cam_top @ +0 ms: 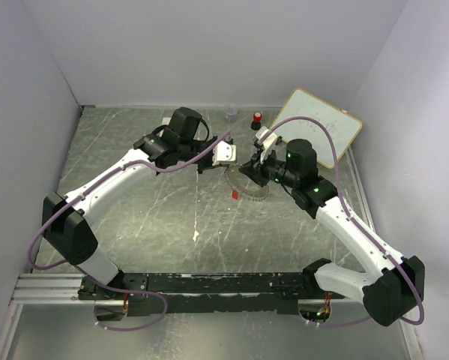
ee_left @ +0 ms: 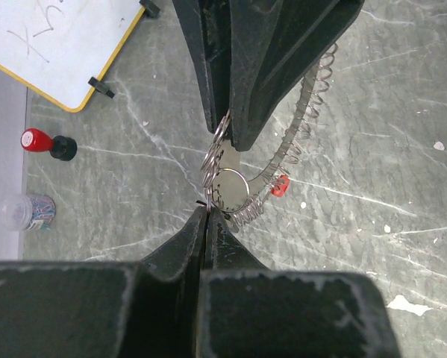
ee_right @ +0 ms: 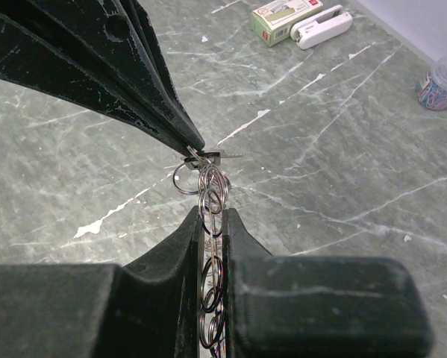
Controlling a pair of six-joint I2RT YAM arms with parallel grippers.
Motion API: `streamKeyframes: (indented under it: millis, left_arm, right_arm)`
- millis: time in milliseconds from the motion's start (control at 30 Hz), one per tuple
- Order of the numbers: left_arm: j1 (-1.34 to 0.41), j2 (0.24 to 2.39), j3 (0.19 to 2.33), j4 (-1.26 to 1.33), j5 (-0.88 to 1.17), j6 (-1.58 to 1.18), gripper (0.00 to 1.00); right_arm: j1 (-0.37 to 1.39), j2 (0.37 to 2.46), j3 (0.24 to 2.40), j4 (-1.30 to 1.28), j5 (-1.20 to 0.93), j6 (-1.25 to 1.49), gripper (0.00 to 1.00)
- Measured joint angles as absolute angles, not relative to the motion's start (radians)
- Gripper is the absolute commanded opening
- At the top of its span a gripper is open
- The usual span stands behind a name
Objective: Put the keys on the keyring
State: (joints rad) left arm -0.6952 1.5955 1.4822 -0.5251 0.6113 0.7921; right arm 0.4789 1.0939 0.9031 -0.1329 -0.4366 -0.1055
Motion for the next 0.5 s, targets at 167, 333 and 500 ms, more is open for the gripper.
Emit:
streamKeyframes:
  millis: [167, 333, 500]
  left_arm:
    - [-0.695, 1.597, 1.49, -0.551, 0.633, 0.821, 0.07]
    - [-0.695, 1.597, 1.504, -0.574, 0.651, 0.841, 0.07]
    - [-0.695, 1.597, 1.515, -0.597, 0.658, 0.854, 0.07]
  right_arm:
    - [0.479, 1.074, 0.892, -0.119, -0.449, -0.146, 0.0]
    - [0.479, 1.062, 0.884, -0.11, -0.468, -0.189, 0.0]
    - [0.479, 1.066, 0.885, -0.113, -0.496, -0.228, 0.0]
